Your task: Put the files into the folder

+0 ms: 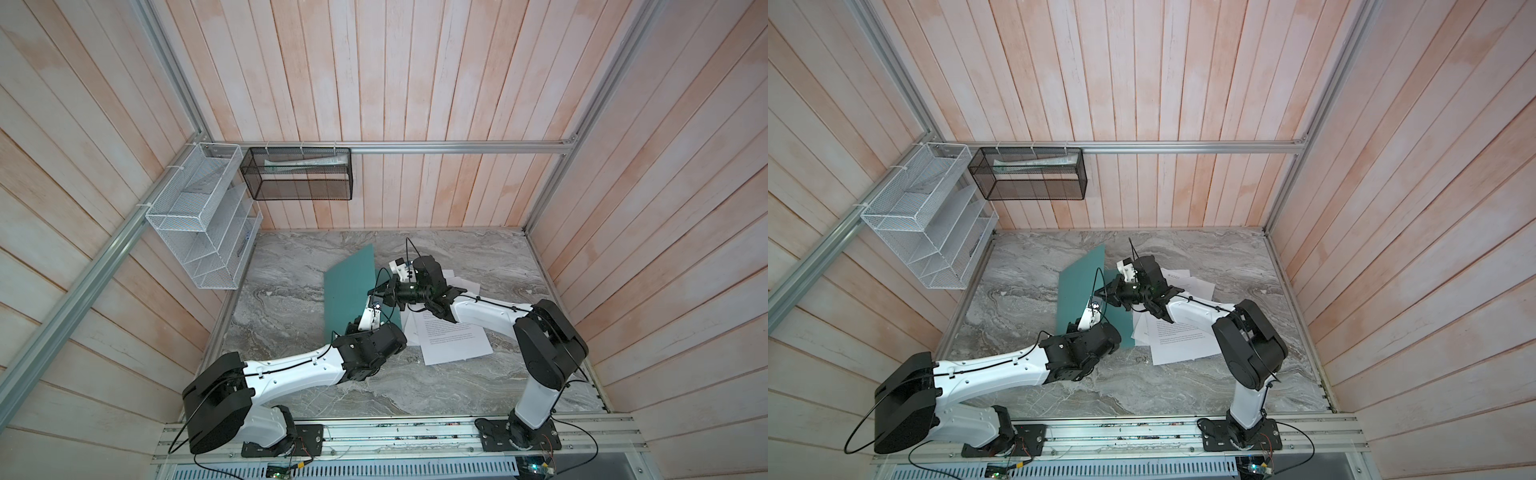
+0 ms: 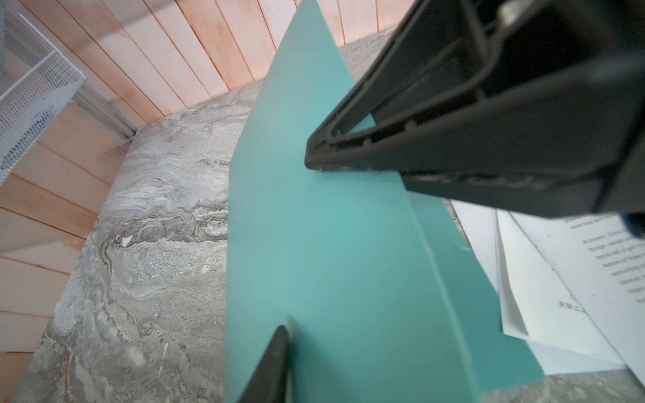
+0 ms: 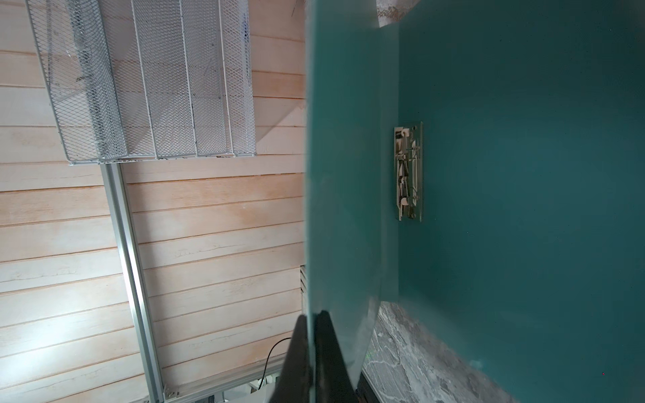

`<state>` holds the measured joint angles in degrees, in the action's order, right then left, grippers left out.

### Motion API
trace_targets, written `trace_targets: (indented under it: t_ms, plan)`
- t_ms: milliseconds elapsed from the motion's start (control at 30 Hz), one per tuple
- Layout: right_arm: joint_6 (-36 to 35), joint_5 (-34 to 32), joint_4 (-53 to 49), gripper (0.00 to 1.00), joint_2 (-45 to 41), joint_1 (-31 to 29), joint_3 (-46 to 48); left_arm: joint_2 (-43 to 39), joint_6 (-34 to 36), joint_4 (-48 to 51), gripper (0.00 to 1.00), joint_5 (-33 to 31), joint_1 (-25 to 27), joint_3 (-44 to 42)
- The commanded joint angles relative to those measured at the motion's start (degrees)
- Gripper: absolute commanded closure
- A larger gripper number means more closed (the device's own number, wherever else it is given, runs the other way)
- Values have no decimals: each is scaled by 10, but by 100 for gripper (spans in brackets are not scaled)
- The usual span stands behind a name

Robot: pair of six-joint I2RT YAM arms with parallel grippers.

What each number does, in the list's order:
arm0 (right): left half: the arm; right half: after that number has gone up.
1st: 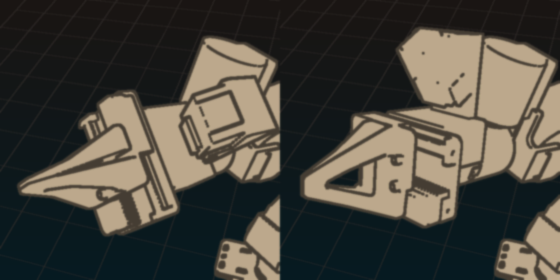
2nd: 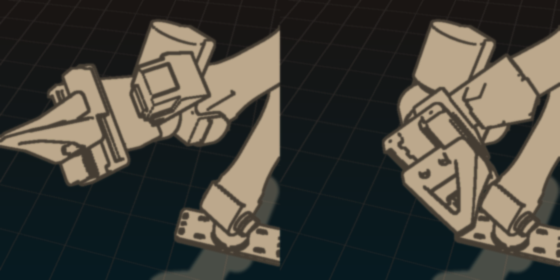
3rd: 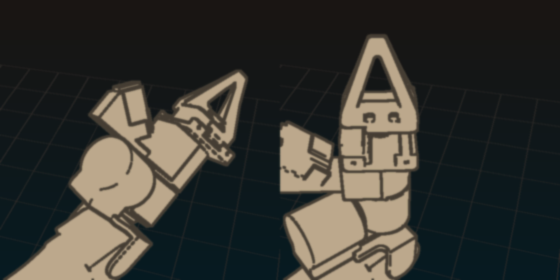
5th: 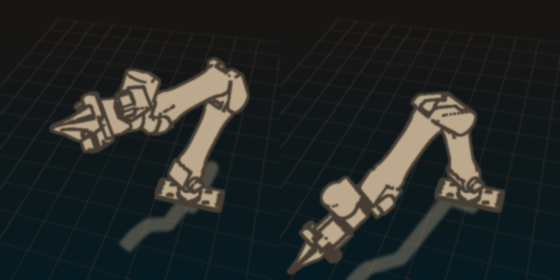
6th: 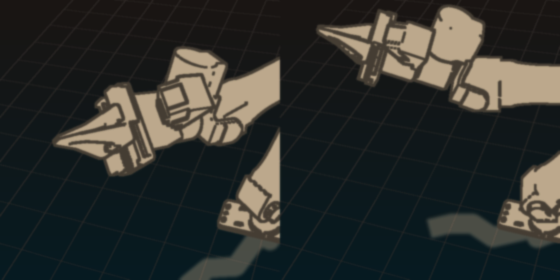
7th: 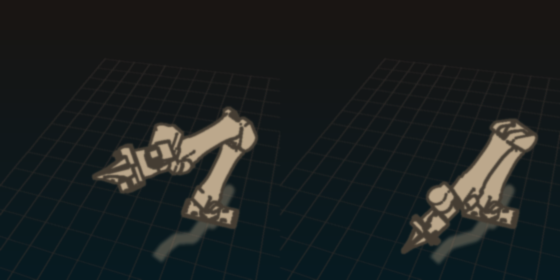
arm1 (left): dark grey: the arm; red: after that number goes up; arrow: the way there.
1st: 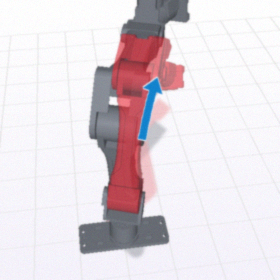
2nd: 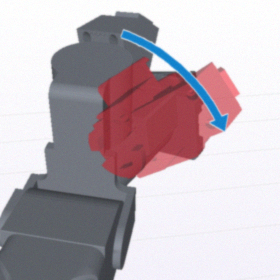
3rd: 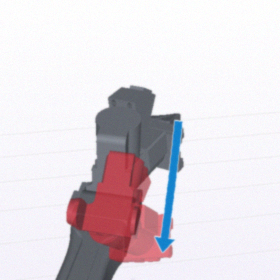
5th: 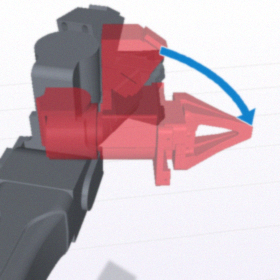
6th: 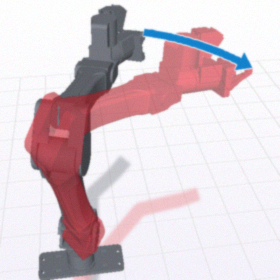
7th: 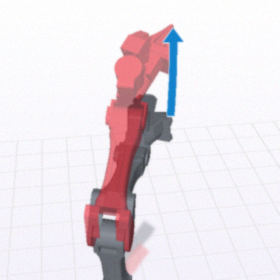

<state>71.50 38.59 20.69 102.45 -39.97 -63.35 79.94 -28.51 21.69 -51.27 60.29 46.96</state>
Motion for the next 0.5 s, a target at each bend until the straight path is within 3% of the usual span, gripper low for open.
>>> trace_targets:
  t_ms: [0,167,367,467]
  plan:
    - [-12,34,37,98,-22,0,10,-5,-3,-15,100,3,-5,-6]
    - [-8,46,46,94,-21,9,10,-22,14,-29,100,16,-6,-11]
    - [27,84,143,45,-34,42,34,-78,-5,-36,100,51,-14,-30]
    - [65,89,220,30,-55,74,60,-117,-25,-38,100,60,-22,-48]
